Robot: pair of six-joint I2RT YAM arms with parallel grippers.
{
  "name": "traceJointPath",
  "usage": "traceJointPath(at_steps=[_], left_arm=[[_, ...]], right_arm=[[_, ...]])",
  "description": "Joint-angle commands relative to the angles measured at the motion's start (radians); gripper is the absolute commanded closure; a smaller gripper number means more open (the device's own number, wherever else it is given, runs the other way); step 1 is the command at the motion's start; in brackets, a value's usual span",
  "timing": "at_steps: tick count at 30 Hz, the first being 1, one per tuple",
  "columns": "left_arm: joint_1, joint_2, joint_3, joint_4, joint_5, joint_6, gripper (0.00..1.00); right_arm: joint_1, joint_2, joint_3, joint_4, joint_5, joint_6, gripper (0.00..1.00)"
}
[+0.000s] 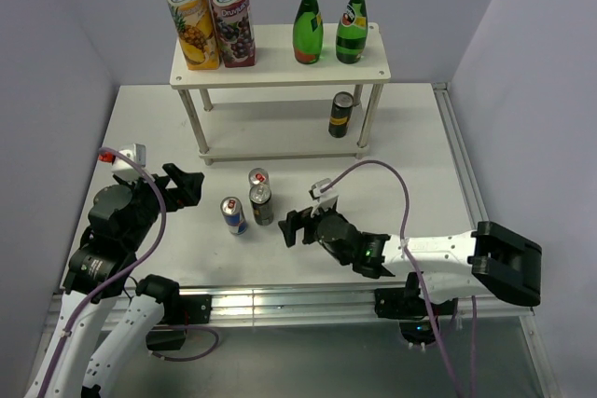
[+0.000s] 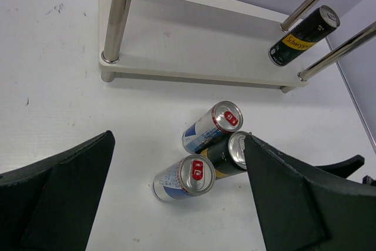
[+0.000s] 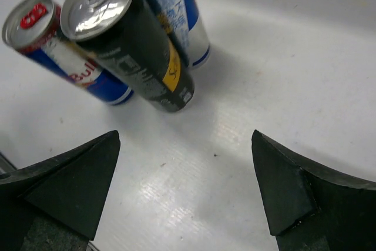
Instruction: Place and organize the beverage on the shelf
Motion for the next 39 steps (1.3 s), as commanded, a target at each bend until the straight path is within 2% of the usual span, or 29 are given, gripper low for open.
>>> traceJointPath(at_steps=[1, 12, 23, 26, 27, 29, 32, 33, 36, 39], left_arm=[[0.005, 0.003, -0.004, 0.032, -0.005, 0.018, 0.01], [0.005, -0.008, -0.003, 0.032, -0.002, 0.018, 0.01], [0.005, -0.002, -0.004, 0.035, 0.010, 0.019, 0.01], [0.005, 0.003, -0.004, 0.036, 0.018, 0.019, 0.01], [0.005, 0.004, -0.004, 0.036, 0.018, 0.019, 0.01], [0.005, 0.001, -0.006, 0.036, 0.018, 0.021, 0.00], [0.003, 0.000, -0.006, 0.038, 0.020, 0.021, 0.01], [0.003, 0.001, -0.006, 0.036, 0.020, 0.021, 0.01], [0.003, 0.000, -0.006, 0.035, 0.018, 0.021, 0.01], [0.005, -0.008, -0.006, 0.038, 0.017, 0.021, 0.01]], right_arm=[[0.007, 0.047, 0.013, 0.171, -0.077, -0.014, 0.00], [0.010, 0.315, 0.164, 0.280, -0.076, -0.066, 0.00], [0.004, 0.546, 0.301, 0.367, 0.093, -0.106, 0.00], [0.001, 0.601, 0.318, 0.398, 0.145, -0.125, 0.14], [0.001, 0.606, 0.318, 0.407, 0.163, -0.125, 0.33], [-0.002, 0.615, 0.306, 0.439, 0.182, -0.148, 0.49], [-0.016, 0.613, 0.301, 0.420, 0.188, -0.163, 0.79], [-0.016, 0.595, 0.291, 0.407, 0.208, -0.162, 1.00], [-0.016, 0.508, 0.229, 0.375, 0.232, -0.140, 1.00], [-0.010, 0.367, 0.168, 0.286, 0.323, -0.102, 1.00]])
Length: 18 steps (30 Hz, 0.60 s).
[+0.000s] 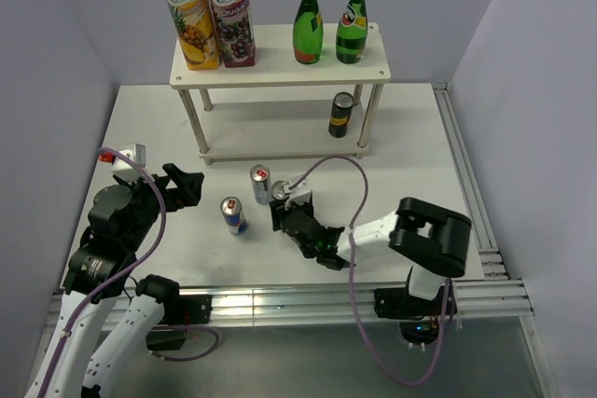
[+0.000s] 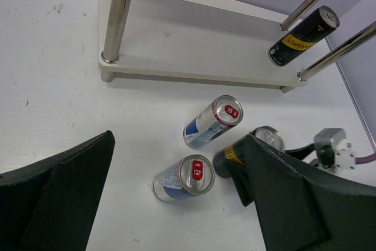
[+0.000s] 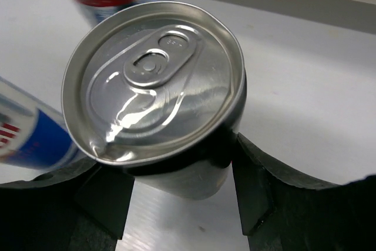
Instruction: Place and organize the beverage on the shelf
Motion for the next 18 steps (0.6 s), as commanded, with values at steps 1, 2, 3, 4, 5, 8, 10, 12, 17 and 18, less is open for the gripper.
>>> traceJointPath(at_steps=[1, 2, 3, 4, 5, 8, 10, 12, 17, 18], left_arm=[[0.005, -0.007, -0.006, 0.038, 0.017, 0.021, 0.01], [0.005, -0.007, -0.006, 0.038, 0.020, 0.022, 0.01], [0.005, -0.006, -0.006, 0.039, 0.020, 0.021, 0.01], [0.006, -0.004, -0.006, 0.038, 0.020, 0.021, 0.01], [0.005, -0.003, -0.004, 0.038, 0.021, 0.022, 0.01], [0.005, -0.009, -0.006, 0.039, 0.020, 0.021, 0.01], [0.005, -0.012, -0.006, 0.038, 0.017, 0.021, 0.01], [0.005, -0.013, -0.006, 0.038, 0.015, 0.019, 0.01], [0.005, -0.023, -0.006, 0.038, 0.017, 0.019, 0.01], [0.005, -0.024, -0.007, 0.039, 0.020, 0.019, 0.01]], right_arm=[[-0.002, -0.189, -0.047, -0.052, 0.189, 0.044, 1.00], [-0.003, -0.253, -0.043, -0.122, 0.220, 0.053, 1.00], [-0.008, -0.278, -0.032, -0.152, 0.248, 0.046, 1.00], [-0.009, -0.296, -0.021, -0.177, 0.266, 0.032, 1.00], [-0.012, -0.324, 0.011, -0.210, 0.289, -0.003, 1.00], [-0.046, -0.342, 0.063, -0.205, 0.285, -0.075, 1.00], [-0.093, -0.344, 0.072, -0.171, 0.264, -0.112, 1.00], [-0.135, -0.332, 0.100, -0.152, 0.218, -0.114, 1.00], [-0.308, -0.255, 0.207, -0.174, 0.095, -0.095, 1.00], [-0.325, -0.238, 0.225, -0.171, 0.067, -0.102, 1.00]])
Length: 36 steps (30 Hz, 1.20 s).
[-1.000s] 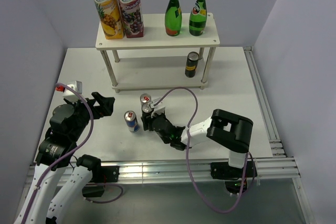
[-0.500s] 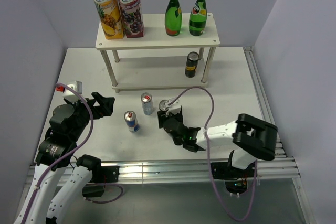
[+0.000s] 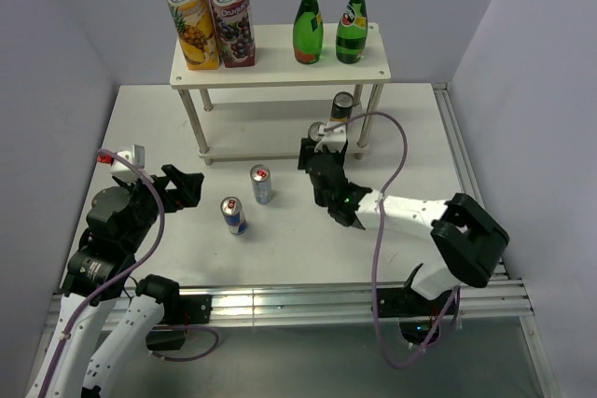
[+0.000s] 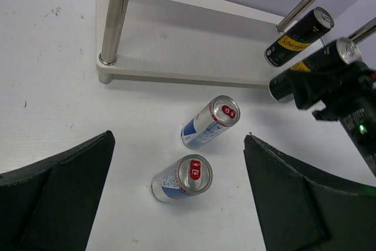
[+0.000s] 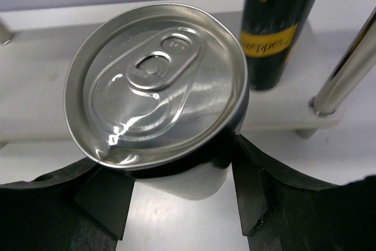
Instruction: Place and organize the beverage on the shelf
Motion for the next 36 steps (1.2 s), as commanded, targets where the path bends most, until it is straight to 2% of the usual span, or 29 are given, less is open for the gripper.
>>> traceJointPath(at_steps=[1, 7, 16, 27, 28, 29, 30, 31, 33, 36], left_arm=[[0.005, -0.012, -0.007, 0.039, 0.015, 0.021, 0.01], [0.005, -0.008, -0.006, 0.039, 0.018, 0.022, 0.01], [0.005, -0.012, -0.009, 0.040, 0.022, 0.022, 0.01], [0.002, -0.006, -0.010, 0.042, 0.024, 0.022, 0.01], [0.002, -0.006, -0.009, 0.042, 0.024, 0.022, 0.01], [0.003, -0.005, -0.009, 0.042, 0.024, 0.022, 0.01], [0.002, -0.005, -0.009, 0.040, 0.024, 0.022, 0.01], [0.002, -0.005, -0.009, 0.040, 0.022, 0.022, 0.01], [0.002, -0.006, -0.009, 0.040, 0.021, 0.022, 0.01], [0.002, -0.003, -0.009, 0.040, 0.018, 0.022, 0.01]], right_arm=[[-0.074, 0.063, 0.145, 0.082, -0.067, -0.030, 1.00], [-0.156, 0.235, 0.337, 0.055, -0.132, -0.066, 1.00], [-0.219, 0.442, 0.527, 0.006, -0.101, -0.025, 1.00], [-0.252, 0.507, 0.575, -0.027, -0.078, 0.044, 1.00], [-0.253, 0.504, 0.575, -0.040, -0.084, 0.050, 0.97], [-0.253, 0.502, 0.575, -0.044, -0.089, 0.053, 0.84], [-0.253, 0.495, 0.564, -0.042, -0.101, 0.052, 0.66], [-0.253, 0.490, 0.558, -0.036, -0.107, 0.052, 0.37], [-0.252, 0.475, 0.538, -0.030, -0.115, 0.050, 0.12], [-0.247, 0.450, 0.506, -0.025, -0.133, 0.046, 0.00]])
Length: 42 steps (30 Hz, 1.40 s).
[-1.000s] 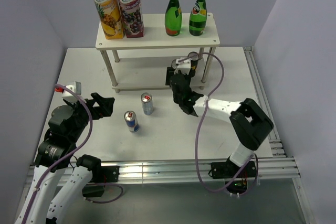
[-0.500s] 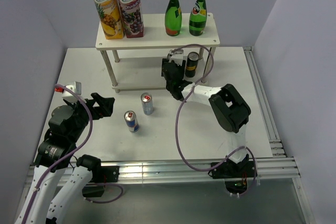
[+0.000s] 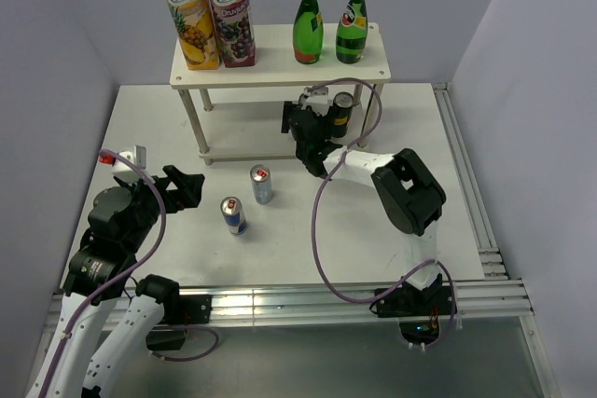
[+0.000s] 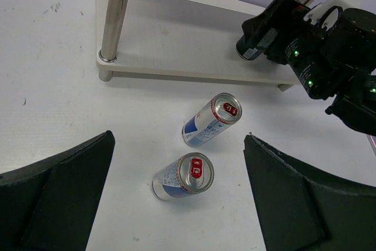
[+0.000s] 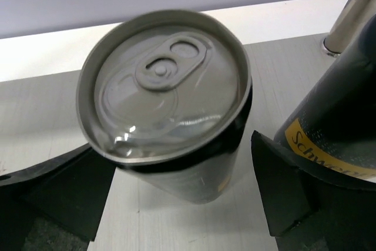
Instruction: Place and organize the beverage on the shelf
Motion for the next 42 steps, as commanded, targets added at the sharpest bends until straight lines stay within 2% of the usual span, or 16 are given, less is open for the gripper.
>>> traceJointPath(at_steps=[1, 5, 10, 17, 20, 24, 27, 28, 30, 31, 32, 33, 35, 37, 40, 42], left_arm=[[0.002, 0.001, 0.002, 0.038, 0.015, 0.020, 0.01], [0.002, 0.002, 0.004, 0.036, 0.008, 0.020, 0.01], [0.002, -0.004, 0.010, 0.032, -0.005, 0.015, 0.01], [0.002, 0.041, 0.040, 0.022, 0.021, -0.089, 0.01], [0.000, 0.047, 0.025, 0.058, 0.095, -0.141, 0.01], [-0.029, 0.067, -0.030, 0.068, 0.078, -0.199, 0.01], [-0.119, 0.099, -0.059, 0.110, -0.043, -0.267, 0.02], [-0.200, 0.106, -0.065, 0.119, -0.099, -0.275, 0.03], [-0.303, 0.184, -0.050, 0.107, -0.322, -0.295, 0.03], [-0.418, 0.230, -0.007, 0.083, -0.401, -0.305, 0.03], [-0.484, 0.328, 0.023, 0.054, -0.606, -0.327, 0.03], [-0.629, 0.371, 0.056, -0.011, -0.706, -0.394, 0.03], [-0.781, 0.464, 0.132, -0.066, -0.961, -0.513, 0.01], [-0.923, 0.513, 0.166, -0.135, -1.051, -0.583, 0.01], [-0.989, 0.541, 0.140, -0.192, -1.115, -0.710, 0.01], [-1.018, 0.547, 0.117, -0.299, -1.169, -0.880, 0.01]], right_arm=[[-0.008, -0.076, -0.020, 0.053, -0.017, 0.012, 0.00], [0.012, -0.125, -0.065, 0.053, -0.012, 0.011, 0.00], [0.083, -0.277, -0.203, 0.047, 0.024, 0.040, 0.00], [0.263, -0.677, -0.492, -0.035, 0.130, 0.168, 0.00], [0.346, -0.861, -0.606, -0.111, 0.172, 0.247, 0.00], [0.464, -1.046, -0.709, -0.246, 0.222, 0.317, 0.00], [0.532, -1.138, -0.755, -0.362, 0.258, 0.382, 0.00], [0.547, -1.156, -0.764, -0.389, 0.276, 0.399, 0.00], [0.583, -1.202, -0.787, -0.455, 0.293, 0.442, 0.00], [0.595, -1.214, -0.793, -0.476, 0.302, 0.457, 0.00], [0.607, -1.234, -0.803, -0.499, 0.328, 0.491, 0.00], [0.630, -1.244, -0.804, -0.542, 0.339, 0.506, 0.00], [0.644, -1.274, -0.818, -0.581, 0.360, 0.549, 0.00], [0.656, -1.317, -0.830, -0.625, 0.367, 0.575, 0.00], [0.672, -1.365, -0.844, -0.683, 0.373, 0.604, 0.00], [0.678, -1.415, -0.864, -0.716, 0.370, 0.615, 0.00]])
